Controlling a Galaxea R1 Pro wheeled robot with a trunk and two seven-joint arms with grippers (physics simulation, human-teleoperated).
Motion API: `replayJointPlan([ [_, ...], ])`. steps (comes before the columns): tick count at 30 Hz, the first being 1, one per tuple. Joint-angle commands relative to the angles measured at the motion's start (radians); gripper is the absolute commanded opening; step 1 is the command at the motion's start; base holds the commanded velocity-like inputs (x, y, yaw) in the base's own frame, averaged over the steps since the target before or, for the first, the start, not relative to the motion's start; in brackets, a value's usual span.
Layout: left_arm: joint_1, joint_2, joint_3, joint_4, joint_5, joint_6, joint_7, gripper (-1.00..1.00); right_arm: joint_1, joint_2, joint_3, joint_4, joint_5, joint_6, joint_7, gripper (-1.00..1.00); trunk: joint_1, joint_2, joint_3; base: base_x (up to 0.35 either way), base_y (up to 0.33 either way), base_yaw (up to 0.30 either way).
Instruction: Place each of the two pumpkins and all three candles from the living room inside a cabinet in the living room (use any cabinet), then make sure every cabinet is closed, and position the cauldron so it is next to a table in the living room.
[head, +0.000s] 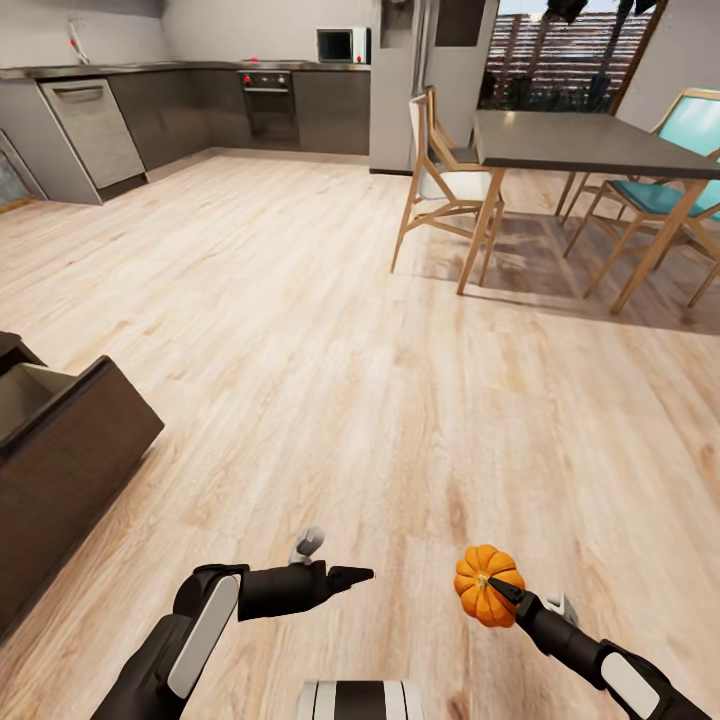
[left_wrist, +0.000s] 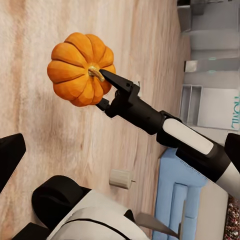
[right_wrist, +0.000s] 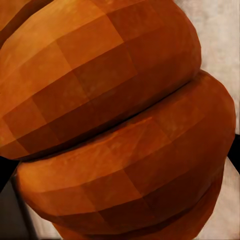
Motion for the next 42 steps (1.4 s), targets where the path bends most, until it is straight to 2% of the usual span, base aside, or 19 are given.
replayJointPlan([
  [1,-0.001,0.000,-0.001,0.000,0.000,0.004,-0.002,1.00,0.000,-0.001,0.006,0.000,-0.010,0.005,0.000,-1.00,-0.001,0.000,0.003,0.000,0.000,0.282],
  [7,-0.001,0.000,-0.001,-0.001,0.000,0.004,-0.002,1.00,0.000,-0.001,0.006,0.000,-0.010,0.005,0.005,-1.00,-0.003,0.001,0.026,0.000,0.000,0.284],
  [16,-0.001,0.000,-0.002,-0.003,0.000,0.003,-0.001,1.00,0.000,-0.001,0.006,0.000,-0.010,0.005,0.008,-1.00,-0.003,0.001,0.026,-0.010,0.000,0.285],
  [27,-0.001,0.000,-0.002,-0.003,-0.001,0.003,-0.001,1.00,0.000,-0.001,0.006,0.000,-0.010,0.005,0.002,-1.00,-0.003,0.001,0.026,-0.204,0.000,0.286],
  [37,-0.001,0.001,-0.001,-0.003,0.000,0.003,-0.003,1.00,0.000,-0.001,0.006,0.000,-0.010,0.005,0.001,-1.00,-0.003,0.001,0.026,-0.029,0.000,0.287],
  [42,-0.001,0.000,-0.002,-0.003,0.000,0.003,-0.002,1.00,0.000,-0.001,0.006,0.000,-0.010,0.005,-0.001,-1.00,-0.006,0.003,0.046,0.000,0.000,0.287],
])
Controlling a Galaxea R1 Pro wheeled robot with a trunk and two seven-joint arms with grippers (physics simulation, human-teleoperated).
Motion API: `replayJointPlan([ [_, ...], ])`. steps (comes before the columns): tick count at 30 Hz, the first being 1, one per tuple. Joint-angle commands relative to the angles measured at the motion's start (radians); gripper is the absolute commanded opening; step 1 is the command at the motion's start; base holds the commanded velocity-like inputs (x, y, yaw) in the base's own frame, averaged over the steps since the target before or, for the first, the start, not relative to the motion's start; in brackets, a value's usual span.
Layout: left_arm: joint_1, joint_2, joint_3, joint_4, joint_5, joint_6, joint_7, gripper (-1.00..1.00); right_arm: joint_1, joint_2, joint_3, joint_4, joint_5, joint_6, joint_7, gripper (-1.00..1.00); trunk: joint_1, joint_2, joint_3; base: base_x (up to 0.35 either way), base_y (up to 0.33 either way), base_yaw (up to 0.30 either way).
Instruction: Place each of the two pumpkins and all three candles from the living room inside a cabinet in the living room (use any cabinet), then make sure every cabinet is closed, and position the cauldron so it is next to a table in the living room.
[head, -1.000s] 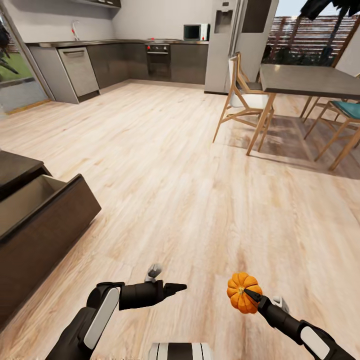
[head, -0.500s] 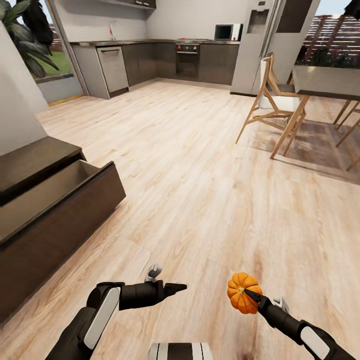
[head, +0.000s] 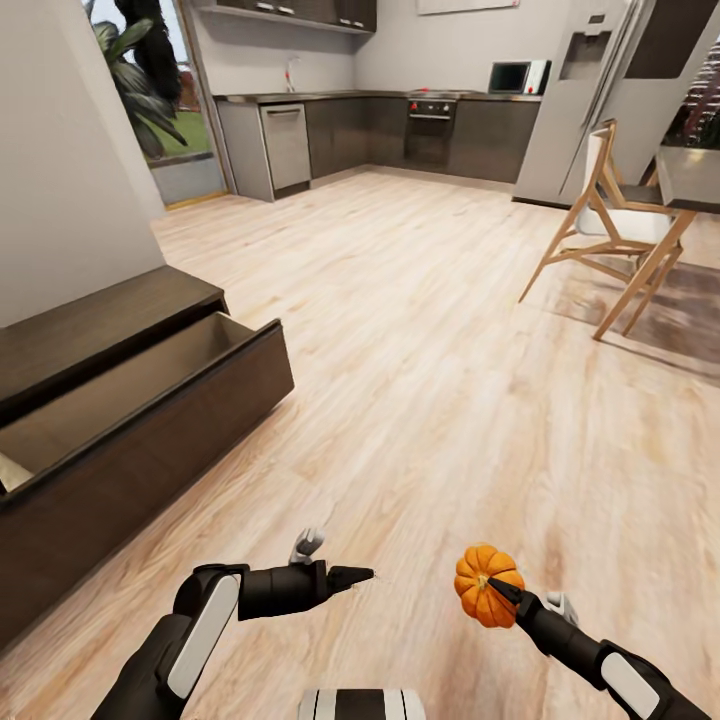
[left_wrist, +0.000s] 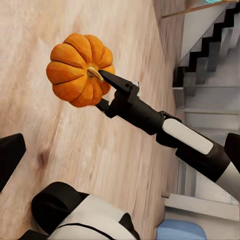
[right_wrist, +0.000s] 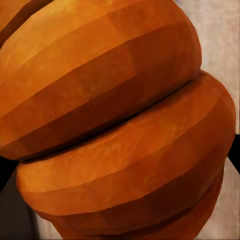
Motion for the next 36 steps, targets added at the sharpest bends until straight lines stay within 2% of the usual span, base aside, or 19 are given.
replayJointPlan([
  [1,-0.001,0.000,-0.001,0.000,0.000,0.004,-0.002,1.00,0.000,-0.001,0.005,-0.001,-0.012,0.005,0.000,-1.00,-0.001,0.000,0.003,0.000,0.000,0.287],
  [12,-0.001,-0.001,0.001,-0.001,0.000,0.004,-0.001,1.00,0.000,-0.001,0.005,0.000,-0.012,0.005,0.000,-1.00,-0.006,0.003,0.046,0.000,0.000,0.280],
  [19,-0.001,-0.002,-0.005,-0.014,0.000,0.005,-0.001,1.00,0.000,-0.001,0.005,-0.001,-0.013,0.005,0.001,-1.00,-0.009,0.004,0.073,-0.038,0.000,0.054],
  [26,-0.001,0.000,0.003,-0.015,0.000,0.003,-0.001,1.00,0.000,-0.001,0.005,-0.001,-0.013,0.005,-0.001,-1.00,-0.009,0.004,0.073,-0.082,0.000,0.156],
  [30,-0.001,0.000,0.030,-0.014,0.037,0.001,-0.002,1.00,0.000,-0.001,0.005,-0.001,-0.013,0.005,-0.001,-1.00,-0.009,0.004,0.073,-0.029,0.007,0.282],
  [36,0.000,0.000,0.027,-0.015,0.056,0.002,-0.001,1.00,0.000,-0.001,0.005,-0.001,-0.013,0.005,-0.002,-1.00,-0.009,0.004,0.073,-0.216,0.037,0.289],
])
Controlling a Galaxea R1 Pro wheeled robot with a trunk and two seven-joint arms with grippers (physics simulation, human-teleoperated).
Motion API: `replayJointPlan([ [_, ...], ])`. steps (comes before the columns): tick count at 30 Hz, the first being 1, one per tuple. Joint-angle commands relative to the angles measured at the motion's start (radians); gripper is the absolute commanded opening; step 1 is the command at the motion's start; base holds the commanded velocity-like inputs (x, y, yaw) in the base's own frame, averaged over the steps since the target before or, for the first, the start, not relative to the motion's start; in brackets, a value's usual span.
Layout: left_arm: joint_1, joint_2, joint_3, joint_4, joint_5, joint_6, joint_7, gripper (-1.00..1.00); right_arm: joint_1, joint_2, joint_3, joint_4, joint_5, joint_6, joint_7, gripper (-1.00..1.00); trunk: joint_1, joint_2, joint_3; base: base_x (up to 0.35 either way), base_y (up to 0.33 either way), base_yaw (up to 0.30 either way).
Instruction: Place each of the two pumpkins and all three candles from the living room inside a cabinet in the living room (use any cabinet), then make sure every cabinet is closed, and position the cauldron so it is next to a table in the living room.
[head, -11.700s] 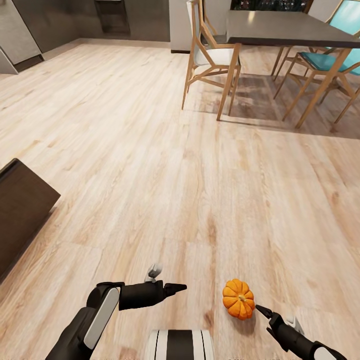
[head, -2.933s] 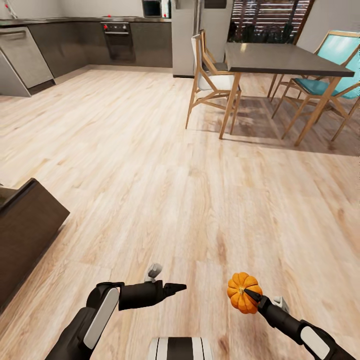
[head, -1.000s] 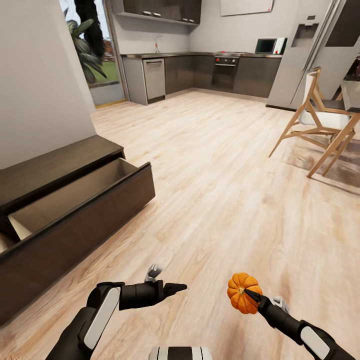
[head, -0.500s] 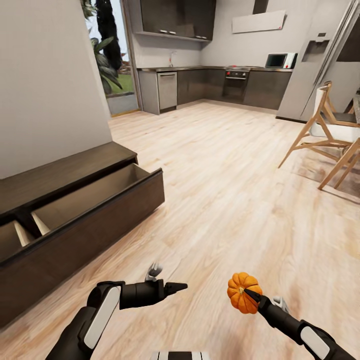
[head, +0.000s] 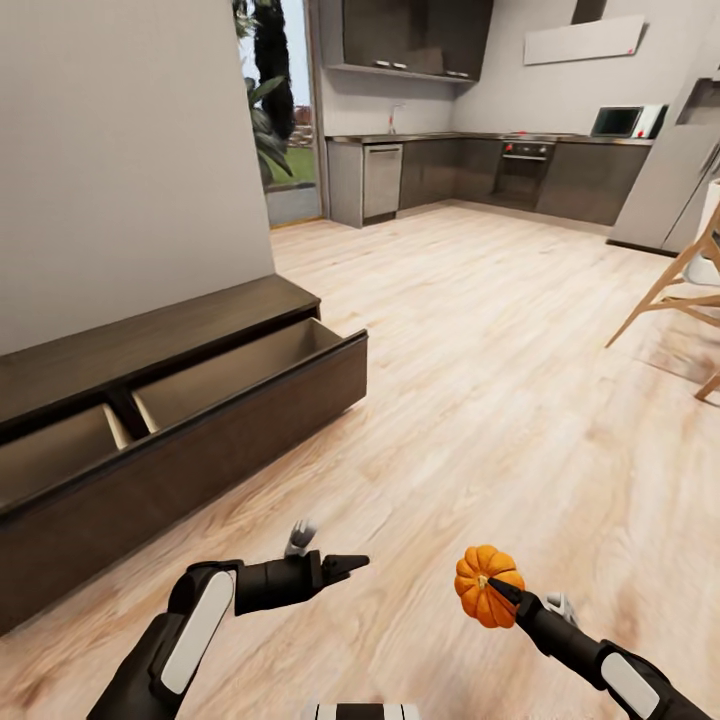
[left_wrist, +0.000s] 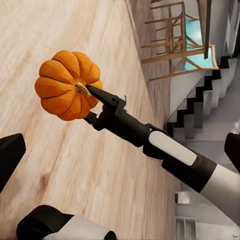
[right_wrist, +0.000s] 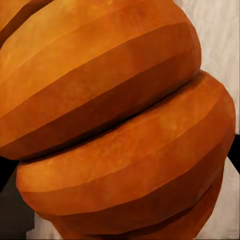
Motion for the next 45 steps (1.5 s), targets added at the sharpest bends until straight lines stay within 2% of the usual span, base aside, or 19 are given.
replayJointPlan([
  [1,-0.001,0.000,-0.002,0.000,0.001,0.004,-0.002,1.00,0.000,-0.001,0.005,0.000,-0.012,0.005,0.001,-1.00,-0.001,0.000,-0.001,-0.279,0.007,0.289],
  [8,-0.001,0.000,0.000,0.000,0.002,0.004,-0.002,1.00,0.000,-0.001,0.005,-0.001,-0.012,0.005,0.001,-1.00,-0.001,0.000,-0.001,-0.234,0.001,0.290],
  [24,0.000,0.000,-0.003,0.000,0.003,0.004,-0.002,1.00,0.000,-0.001,0.006,0.000,-0.011,0.005,0.001,-1.00,-0.001,0.000,-0.001,-0.011,0.002,0.290],
  [37,-0.001,0.000,-0.003,0.000,0.003,0.004,-0.002,1.00,0.000,-0.001,0.006,0.000,-0.011,0.005,0.001,-1.00,-0.001,0.000,-0.001,-0.186,0.144,0.290],
  [45,0.000,0.001,-0.005,-0.004,0.003,0.004,-0.003,1.00,0.000,-0.001,0.006,-0.001,-0.011,0.005,0.001,-1.00,-0.001,0.000,-0.001,-0.033,0.025,0.290],
])
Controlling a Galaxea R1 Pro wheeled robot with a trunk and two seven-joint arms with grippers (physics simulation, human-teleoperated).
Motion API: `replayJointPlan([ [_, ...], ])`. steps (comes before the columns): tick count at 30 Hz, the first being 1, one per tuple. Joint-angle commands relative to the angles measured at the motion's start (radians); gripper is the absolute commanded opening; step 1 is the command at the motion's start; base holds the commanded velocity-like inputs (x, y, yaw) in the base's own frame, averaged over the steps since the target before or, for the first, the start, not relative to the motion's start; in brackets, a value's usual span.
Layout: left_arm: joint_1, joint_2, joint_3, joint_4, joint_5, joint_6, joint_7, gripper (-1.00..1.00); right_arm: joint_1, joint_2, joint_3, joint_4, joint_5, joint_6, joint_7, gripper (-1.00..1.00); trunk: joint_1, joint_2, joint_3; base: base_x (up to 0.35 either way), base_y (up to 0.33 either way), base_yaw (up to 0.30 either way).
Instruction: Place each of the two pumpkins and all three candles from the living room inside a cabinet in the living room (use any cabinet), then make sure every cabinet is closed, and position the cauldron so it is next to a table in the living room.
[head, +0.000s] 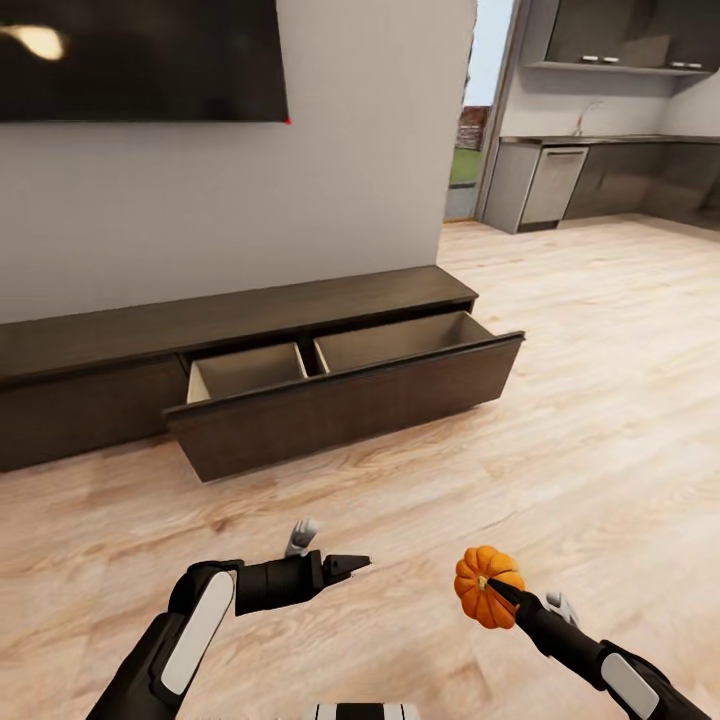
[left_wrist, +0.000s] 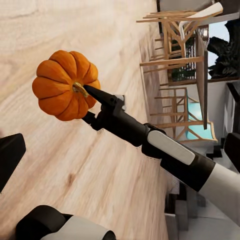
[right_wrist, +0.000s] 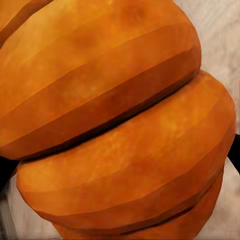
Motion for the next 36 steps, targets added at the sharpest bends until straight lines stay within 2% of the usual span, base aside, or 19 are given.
replayJointPlan([
  [1,-0.001,0.001,-0.001,-0.002,0.000,0.004,-0.002,1.00,0.000,-0.001,0.004,-0.001,-0.014,0.006,0.001,-1.00,0.000,0.000,-0.001,-0.002,0.001,0.290],
  [36,-0.001,-0.003,0.016,0.013,0.003,0.000,-0.004,1.00,0.000,-0.001,0.002,0.000,-0.016,0.011,0.010,-1.00,0.000,0.000,-0.001,-0.034,0.004,0.290],
])
